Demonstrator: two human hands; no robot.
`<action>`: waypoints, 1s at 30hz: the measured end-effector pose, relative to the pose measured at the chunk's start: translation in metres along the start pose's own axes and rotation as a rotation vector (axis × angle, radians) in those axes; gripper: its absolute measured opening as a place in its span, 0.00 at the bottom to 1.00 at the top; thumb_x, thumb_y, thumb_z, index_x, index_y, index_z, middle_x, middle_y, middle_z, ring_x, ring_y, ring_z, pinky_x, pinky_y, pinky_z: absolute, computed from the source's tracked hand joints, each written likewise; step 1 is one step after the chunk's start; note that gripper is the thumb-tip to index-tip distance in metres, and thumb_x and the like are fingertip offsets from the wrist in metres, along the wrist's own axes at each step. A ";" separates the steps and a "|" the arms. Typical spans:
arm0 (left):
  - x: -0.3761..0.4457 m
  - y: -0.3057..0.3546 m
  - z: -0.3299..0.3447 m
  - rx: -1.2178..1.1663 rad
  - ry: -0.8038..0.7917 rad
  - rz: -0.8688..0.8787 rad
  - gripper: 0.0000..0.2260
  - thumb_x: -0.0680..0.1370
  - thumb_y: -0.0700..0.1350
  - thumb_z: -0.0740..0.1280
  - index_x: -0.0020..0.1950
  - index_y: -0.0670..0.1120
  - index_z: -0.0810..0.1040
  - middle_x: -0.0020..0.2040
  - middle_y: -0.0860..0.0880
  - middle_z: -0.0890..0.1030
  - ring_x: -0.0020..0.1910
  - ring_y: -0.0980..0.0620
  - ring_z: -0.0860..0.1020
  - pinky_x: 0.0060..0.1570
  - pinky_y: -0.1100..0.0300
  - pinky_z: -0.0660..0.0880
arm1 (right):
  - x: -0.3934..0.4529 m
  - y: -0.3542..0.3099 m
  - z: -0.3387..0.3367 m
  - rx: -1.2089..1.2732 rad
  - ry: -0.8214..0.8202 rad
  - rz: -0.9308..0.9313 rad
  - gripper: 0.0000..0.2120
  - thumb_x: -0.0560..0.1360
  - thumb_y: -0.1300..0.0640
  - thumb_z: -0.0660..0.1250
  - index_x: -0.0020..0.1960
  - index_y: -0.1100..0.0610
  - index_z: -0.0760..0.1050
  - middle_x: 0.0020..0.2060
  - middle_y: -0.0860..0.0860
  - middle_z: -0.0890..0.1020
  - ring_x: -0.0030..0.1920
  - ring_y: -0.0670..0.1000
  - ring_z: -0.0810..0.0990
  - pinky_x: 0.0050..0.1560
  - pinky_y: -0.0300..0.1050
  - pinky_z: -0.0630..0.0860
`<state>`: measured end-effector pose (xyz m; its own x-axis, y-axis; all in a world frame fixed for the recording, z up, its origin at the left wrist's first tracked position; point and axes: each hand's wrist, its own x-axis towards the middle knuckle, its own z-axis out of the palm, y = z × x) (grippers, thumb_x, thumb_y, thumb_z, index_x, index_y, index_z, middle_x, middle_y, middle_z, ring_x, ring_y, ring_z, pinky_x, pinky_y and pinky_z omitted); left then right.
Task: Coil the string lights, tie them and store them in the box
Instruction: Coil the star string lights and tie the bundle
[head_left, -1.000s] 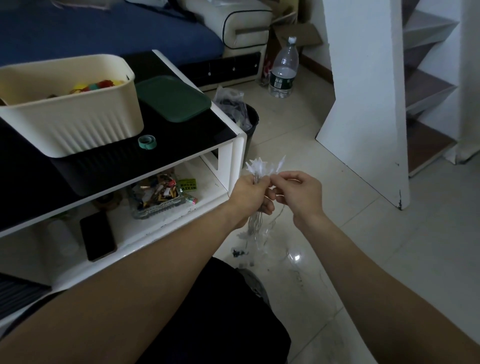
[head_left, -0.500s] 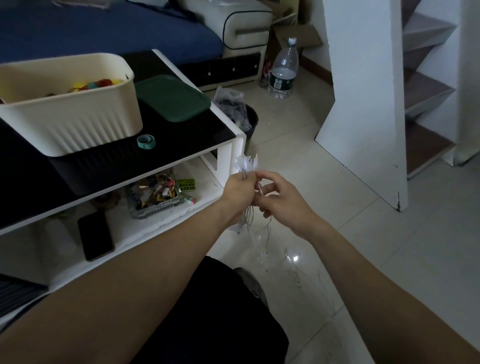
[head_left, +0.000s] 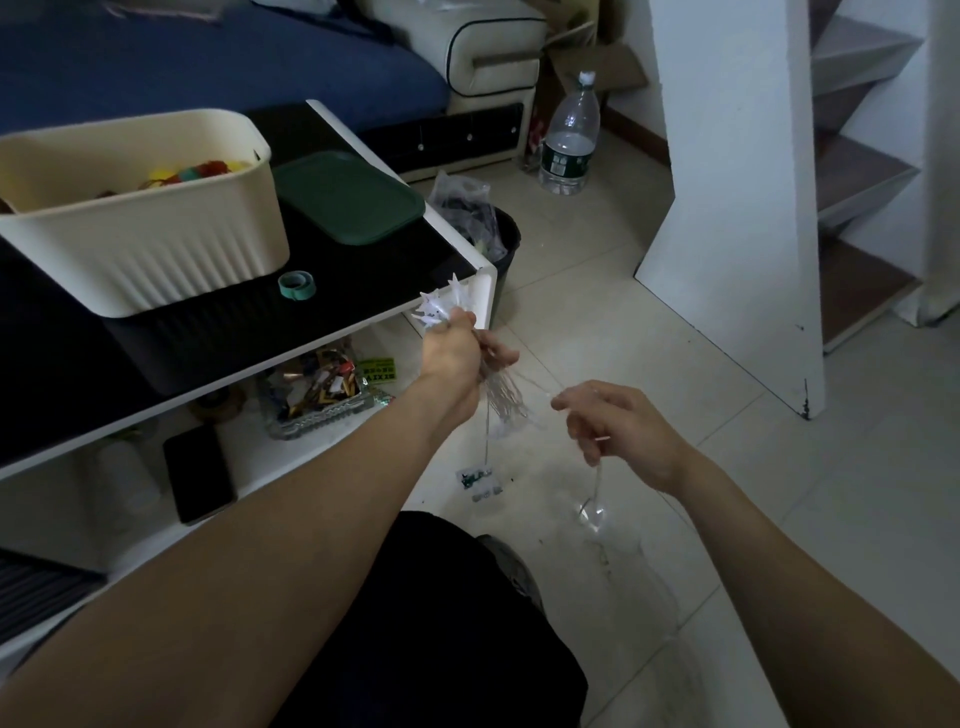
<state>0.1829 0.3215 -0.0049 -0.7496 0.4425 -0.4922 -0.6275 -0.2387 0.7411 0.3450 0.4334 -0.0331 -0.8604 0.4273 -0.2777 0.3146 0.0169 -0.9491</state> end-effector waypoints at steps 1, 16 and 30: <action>0.002 0.000 0.000 0.000 0.007 -0.004 0.09 0.86 0.46 0.53 0.55 0.42 0.69 0.29 0.47 0.66 0.19 0.52 0.68 0.37 0.50 0.79 | -0.002 0.004 -0.004 -0.007 -0.013 0.009 0.23 0.78 0.43 0.66 0.52 0.64 0.79 0.30 0.54 0.73 0.28 0.51 0.68 0.34 0.46 0.70; 0.005 0.001 -0.005 0.105 0.029 -0.023 0.12 0.84 0.46 0.55 0.42 0.46 0.68 0.24 0.53 0.59 0.20 0.56 0.56 0.21 0.62 0.55 | -0.024 0.046 -0.052 -0.139 0.281 0.179 0.18 0.77 0.51 0.72 0.33 0.60 0.77 0.30 0.55 0.78 0.32 0.53 0.75 0.44 0.52 0.77; 0.003 -0.015 -0.002 0.223 -0.102 -0.059 0.09 0.83 0.39 0.54 0.43 0.45 0.68 0.27 0.50 0.66 0.24 0.53 0.64 0.27 0.59 0.63 | -0.029 0.014 -0.034 0.076 0.279 0.048 0.05 0.78 0.64 0.69 0.47 0.59 0.83 0.34 0.51 0.72 0.36 0.48 0.68 0.37 0.42 0.66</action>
<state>0.1897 0.3241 -0.0181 -0.6811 0.5374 -0.4974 -0.5991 -0.0185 0.8005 0.3884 0.4515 -0.0336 -0.6987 0.6580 -0.2808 0.3120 -0.0730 -0.9473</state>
